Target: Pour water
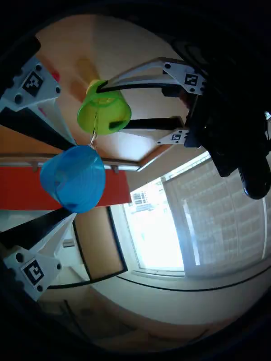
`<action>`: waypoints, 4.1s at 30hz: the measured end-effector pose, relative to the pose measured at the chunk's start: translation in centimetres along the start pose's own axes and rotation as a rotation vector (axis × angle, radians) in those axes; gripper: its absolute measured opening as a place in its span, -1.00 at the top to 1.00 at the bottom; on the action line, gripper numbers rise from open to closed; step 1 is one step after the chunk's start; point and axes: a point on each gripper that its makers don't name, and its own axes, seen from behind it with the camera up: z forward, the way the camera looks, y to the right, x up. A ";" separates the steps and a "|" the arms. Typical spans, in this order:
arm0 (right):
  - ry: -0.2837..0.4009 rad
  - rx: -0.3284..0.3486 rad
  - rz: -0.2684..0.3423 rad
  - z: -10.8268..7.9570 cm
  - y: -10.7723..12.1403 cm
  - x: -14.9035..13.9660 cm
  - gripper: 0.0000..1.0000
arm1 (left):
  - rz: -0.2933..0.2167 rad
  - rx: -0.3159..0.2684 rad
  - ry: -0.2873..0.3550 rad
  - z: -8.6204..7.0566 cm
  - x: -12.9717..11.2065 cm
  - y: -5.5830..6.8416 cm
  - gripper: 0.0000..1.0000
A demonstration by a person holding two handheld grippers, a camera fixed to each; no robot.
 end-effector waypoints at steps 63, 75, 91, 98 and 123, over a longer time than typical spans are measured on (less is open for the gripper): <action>-0.011 -0.042 -0.190 0.4 1.1 0.5 -0.77 | 0.010 -0.007 -0.012 0.6 -0.3 -0.2 -0.72; -0.011 -0.049 -0.212 -0.1 1.1 1.2 -0.78 | 0.012 -0.010 -0.013 0.7 -0.2 0.0 -0.72; -0.020 -0.059 -0.251 -0.4 1.3 1.3 -0.78 | 0.015 -0.013 -0.008 0.7 0.1 0.3 -0.72; -0.021 -0.060 -0.263 -0.4 1.3 1.3 -0.78 | 0.016 -0.013 -0.006 0.8 0.2 0.2 -0.72; -0.023 -0.058 -0.306 -0.5 1.4 1.3 -0.79 | 0.017 -0.009 0.004 1.3 0.5 0.1 -0.72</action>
